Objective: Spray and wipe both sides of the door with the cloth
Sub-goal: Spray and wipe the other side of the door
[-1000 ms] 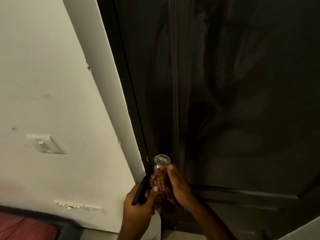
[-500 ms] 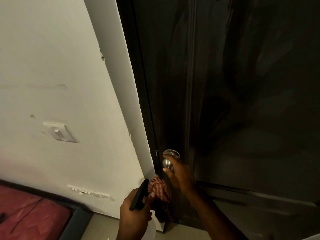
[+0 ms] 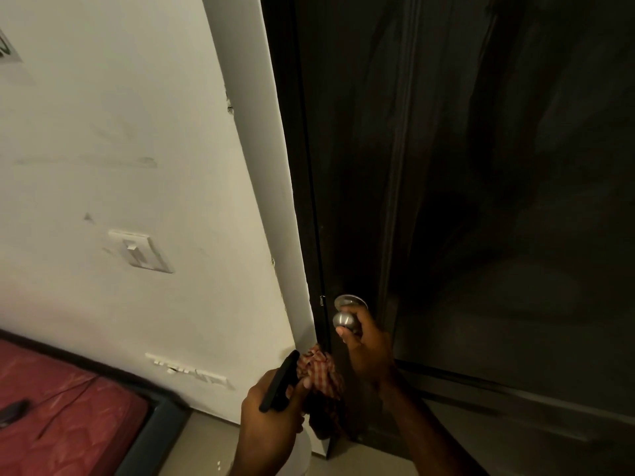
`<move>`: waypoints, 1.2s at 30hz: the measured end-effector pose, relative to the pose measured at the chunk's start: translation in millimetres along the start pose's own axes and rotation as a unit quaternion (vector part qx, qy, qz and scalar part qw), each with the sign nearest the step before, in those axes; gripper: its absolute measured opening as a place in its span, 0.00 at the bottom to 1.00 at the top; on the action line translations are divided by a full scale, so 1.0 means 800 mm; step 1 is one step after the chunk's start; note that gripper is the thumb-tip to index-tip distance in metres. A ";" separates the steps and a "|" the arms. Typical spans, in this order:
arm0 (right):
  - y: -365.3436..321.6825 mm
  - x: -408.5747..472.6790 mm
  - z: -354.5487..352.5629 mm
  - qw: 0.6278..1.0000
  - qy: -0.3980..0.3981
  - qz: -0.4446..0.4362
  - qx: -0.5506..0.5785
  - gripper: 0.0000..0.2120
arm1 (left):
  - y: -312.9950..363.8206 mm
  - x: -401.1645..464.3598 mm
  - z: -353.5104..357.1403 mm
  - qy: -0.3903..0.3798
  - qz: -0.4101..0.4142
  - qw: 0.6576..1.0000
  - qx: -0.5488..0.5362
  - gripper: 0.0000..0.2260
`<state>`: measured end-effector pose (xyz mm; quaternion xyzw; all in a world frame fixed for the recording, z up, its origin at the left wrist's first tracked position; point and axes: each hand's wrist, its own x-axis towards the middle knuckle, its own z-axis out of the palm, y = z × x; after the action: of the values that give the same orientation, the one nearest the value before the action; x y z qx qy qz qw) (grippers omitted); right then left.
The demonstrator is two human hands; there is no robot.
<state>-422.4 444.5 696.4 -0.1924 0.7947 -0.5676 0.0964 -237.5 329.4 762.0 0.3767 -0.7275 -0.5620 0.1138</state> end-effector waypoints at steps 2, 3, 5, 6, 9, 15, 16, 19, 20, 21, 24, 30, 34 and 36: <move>0.002 -0.001 0.004 0.999 0.023 0.006 0.033 0.16 | -0.003 -0.002 -0.003 0.002 0.008 1.000 0.004 0.20; 0.004 -0.002 0.005 0.999 0.023 0.004 0.037 0.16 | -0.004 -0.006 -0.006 0.004 0.011 1.000 0.001 0.20; 0.005 -0.002 0.003 1.000 -0.001 0.004 0.029 0.18 | -0.006 -0.010 -0.010 0.006 0.016 1.000 -0.008 0.18; 0.003 -0.002 0.000 1.000 -0.020 0.005 0.021 0.20 | -0.006 -0.013 -0.012 0.004 0.019 1.000 -0.010 0.18; -0.004 0.000 -0.011 0.999 -0.046 0.016 -0.008 0.25 | -0.005 -0.019 -0.017 -0.002 0.035 0.999 -0.014 0.15; -0.016 -0.040 -0.016 0.970 0.135 -0.012 -0.201 0.20 | -0.001 -0.019 -0.024 -0.010 0.066 0.997 -0.037 0.08; -0.017 -0.050 -0.014 0.972 0.144 -0.035 -0.183 0.19 | -0.001 -0.017 -0.024 -0.013 0.069 0.997 -0.042 0.07; -0.048 -0.076 -0.011 0.999 -0.014 0.005 -0.051 0.11 | 0.000 -0.011 -0.027 -0.020 0.094 0.994 -0.053 0.05; -0.063 -0.086 -0.012 0.994 -0.092 0.053 0.004 0.09 | 0.001 -0.010 -0.027 -0.023 0.108 0.992 -0.053 0.04; -0.072 -0.092 -0.012 0.981 -0.156 0.109 0.047 0.10 | 0.002 -0.010 -0.028 -0.028 0.122 0.991 -0.053 0.04; -0.073 -0.106 -0.003 0.939 -0.239 0.222 0.111 0.17 | 0.000 -0.007 -0.030 -0.047 0.139 0.988 -0.058 0.03; -0.061 -0.133 0.015 0.920 -0.188 0.229 0.256 0.17 | -0.014 -0.004 -0.033 -0.078 0.156 0.982 -0.078 0.02; -0.041 -0.147 0.029 0.935 -0.093 0.205 0.275 0.17 | -0.032 -0.010 -0.037 -0.055 0.169 0.980 -0.084 0.12; -0.029 -0.156 0.034 0.940 -0.054 0.215 0.261 0.19 | -0.046 -0.013 -0.041 -0.039 0.157 0.983 -0.088 0.16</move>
<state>-294.7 466.5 701.0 -0.0161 0.6349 -0.7093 0.3057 -196.0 309.4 742.8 0.2243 -0.7292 -0.6132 0.2050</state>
